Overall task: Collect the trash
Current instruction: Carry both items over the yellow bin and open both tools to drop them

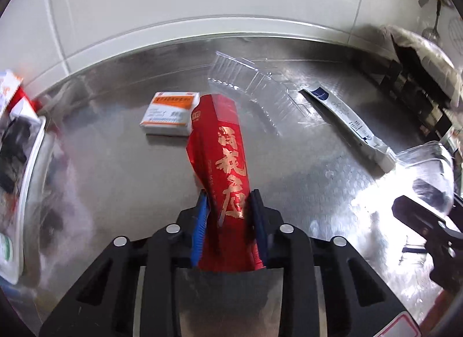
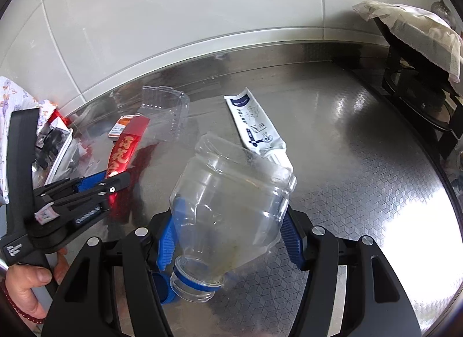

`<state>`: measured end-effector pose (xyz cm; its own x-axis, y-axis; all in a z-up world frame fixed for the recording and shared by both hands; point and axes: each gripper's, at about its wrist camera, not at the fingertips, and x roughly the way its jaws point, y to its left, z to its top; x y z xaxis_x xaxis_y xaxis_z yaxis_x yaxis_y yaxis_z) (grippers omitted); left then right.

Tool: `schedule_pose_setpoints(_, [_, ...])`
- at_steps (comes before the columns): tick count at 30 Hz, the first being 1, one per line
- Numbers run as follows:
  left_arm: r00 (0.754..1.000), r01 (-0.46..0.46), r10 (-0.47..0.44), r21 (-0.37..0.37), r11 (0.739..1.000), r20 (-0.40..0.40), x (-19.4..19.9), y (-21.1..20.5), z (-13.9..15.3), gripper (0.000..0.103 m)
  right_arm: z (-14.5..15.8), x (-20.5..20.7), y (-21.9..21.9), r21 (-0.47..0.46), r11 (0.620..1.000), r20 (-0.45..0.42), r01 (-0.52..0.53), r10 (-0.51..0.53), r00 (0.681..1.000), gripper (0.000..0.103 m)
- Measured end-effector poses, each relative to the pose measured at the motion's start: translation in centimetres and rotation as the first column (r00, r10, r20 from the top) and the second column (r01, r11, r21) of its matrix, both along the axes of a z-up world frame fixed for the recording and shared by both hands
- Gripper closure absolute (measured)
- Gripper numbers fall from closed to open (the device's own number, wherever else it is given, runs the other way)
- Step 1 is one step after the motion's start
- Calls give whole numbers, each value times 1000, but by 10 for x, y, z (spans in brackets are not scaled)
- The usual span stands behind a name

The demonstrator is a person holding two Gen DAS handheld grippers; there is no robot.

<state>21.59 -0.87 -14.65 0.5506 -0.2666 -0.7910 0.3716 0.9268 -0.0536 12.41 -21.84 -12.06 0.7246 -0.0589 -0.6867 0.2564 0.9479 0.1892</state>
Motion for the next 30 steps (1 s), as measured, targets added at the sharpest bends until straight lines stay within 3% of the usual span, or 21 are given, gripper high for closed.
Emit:
schedule_pose_setpoints(10, [995,-98,98,-8,995,-3,-53,27,11,76,10,-20,20,-22,990,14,-140,140,990,40])
schedule_pose_setpoints(20, [969,-245,245,-1,970,23,-123,32,29,76,14,-59,24,-15,950,38,-313,313,949,40])
schedule_pose_setpoints(30, [954,-298,297,9,955,42,-175,27,44,76,19,-104,17,-7,935,55,-355,354,933,40])
